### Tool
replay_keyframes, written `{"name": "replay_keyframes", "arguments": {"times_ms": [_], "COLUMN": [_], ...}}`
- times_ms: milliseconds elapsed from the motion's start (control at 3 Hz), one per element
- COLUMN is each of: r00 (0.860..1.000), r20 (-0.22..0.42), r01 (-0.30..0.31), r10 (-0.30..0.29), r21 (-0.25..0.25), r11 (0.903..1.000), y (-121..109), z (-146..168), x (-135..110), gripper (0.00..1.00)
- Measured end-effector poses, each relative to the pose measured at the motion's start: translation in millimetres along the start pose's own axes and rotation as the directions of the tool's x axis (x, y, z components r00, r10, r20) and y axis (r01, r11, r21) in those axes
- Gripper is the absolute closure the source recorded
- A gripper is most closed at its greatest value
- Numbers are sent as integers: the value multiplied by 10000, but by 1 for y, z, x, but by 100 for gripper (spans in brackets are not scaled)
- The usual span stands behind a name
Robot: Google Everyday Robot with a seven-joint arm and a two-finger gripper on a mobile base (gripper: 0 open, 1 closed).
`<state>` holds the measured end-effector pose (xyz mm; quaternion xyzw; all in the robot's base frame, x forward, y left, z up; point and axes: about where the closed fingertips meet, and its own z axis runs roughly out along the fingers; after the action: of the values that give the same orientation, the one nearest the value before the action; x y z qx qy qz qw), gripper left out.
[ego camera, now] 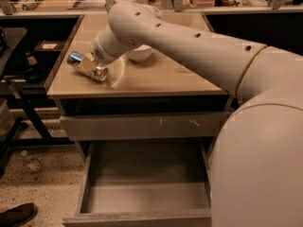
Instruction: Pick redbull can from middle drawer and place on counter
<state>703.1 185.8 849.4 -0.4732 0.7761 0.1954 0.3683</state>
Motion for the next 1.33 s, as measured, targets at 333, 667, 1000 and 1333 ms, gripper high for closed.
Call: {"name": "replay_keyframes", "arguments": {"times_ms": [333, 667, 1000, 1333], "r00": [10000, 10000, 10000, 10000], "r20": [-5, -5, -5, -6], "r01": [1, 1, 2, 2], "r10": [-1, -1, -2, -2], "r21": [-11, -11, -12, -13], "r11": [10000, 10000, 10000, 10000], "y": [0, 0, 0, 0], "z": [0, 1, 1, 1], "x": [0, 0, 0, 0], "gripper": [82, 59, 35, 12]}}
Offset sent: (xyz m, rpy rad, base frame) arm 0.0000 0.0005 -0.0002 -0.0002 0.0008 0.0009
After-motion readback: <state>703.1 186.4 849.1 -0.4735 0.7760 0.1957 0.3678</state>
